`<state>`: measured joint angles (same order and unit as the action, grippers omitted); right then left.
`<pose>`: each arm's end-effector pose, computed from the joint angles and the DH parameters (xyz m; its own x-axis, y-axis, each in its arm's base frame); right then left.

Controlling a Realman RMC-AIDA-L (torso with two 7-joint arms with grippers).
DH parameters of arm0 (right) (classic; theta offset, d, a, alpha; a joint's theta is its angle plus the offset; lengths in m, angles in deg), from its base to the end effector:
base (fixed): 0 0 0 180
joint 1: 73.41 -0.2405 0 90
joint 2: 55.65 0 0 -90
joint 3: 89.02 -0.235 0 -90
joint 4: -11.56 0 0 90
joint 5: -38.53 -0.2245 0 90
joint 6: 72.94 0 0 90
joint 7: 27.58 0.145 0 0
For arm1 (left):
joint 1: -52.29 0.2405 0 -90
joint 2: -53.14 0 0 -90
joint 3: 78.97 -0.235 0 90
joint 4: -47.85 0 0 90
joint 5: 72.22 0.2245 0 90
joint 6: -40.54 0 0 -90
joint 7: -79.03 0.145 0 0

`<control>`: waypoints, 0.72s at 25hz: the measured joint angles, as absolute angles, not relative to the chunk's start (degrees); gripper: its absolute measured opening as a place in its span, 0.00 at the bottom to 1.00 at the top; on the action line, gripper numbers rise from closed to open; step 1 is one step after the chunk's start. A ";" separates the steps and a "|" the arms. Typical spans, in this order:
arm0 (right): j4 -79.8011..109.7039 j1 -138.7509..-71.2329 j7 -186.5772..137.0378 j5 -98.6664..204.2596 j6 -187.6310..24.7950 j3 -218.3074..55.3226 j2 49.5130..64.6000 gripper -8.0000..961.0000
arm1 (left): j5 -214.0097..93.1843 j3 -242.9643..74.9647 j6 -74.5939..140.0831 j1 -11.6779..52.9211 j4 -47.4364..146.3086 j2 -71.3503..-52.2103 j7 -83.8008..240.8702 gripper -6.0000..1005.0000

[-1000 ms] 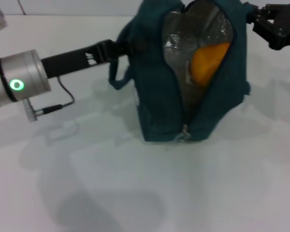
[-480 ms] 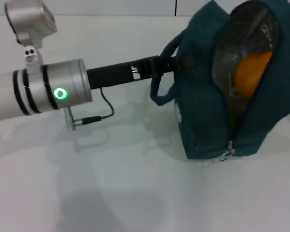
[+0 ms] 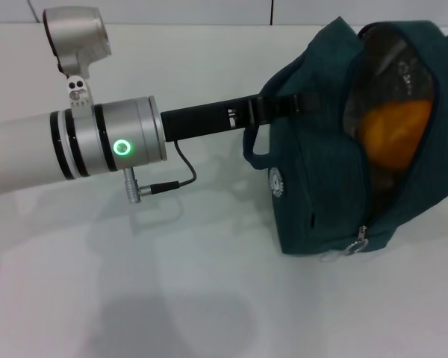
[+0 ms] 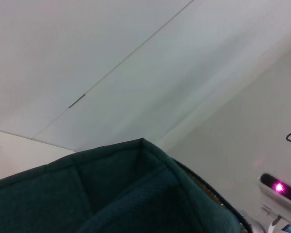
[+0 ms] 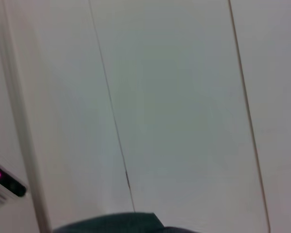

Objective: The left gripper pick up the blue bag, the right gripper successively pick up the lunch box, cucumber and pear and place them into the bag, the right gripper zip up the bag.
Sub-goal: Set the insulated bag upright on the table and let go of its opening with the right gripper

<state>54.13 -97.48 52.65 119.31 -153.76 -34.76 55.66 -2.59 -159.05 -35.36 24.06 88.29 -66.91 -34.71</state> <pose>0.2448 0.3637 0.0880 0.6838 -0.1496 -0.7142 -0.5154 -0.7918 -0.3277 -0.1575 0.3404 -0.0420 0.3124 0.7363 0.6002 0.6865 -0.6117 0.3932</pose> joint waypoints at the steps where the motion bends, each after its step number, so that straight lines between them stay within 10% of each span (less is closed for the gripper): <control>1: 53.71 -97.83 52.65 120.01 -152.69 -34.68 55.78 0.07 | -2.66 -159.04 -35.34 24.10 88.40 -66.92 -34.73 0.05; 18: 46.30 -105.97 52.28 124.40 -148.02 -34.11 56.53 0.07 | -2.85 -158.28 -34.18 25.58 87.52 -66.68 -34.20 0.05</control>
<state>46.30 -105.97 52.28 124.40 -148.02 -34.11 56.53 -2.85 -158.28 -34.18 25.58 87.52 -66.68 -34.20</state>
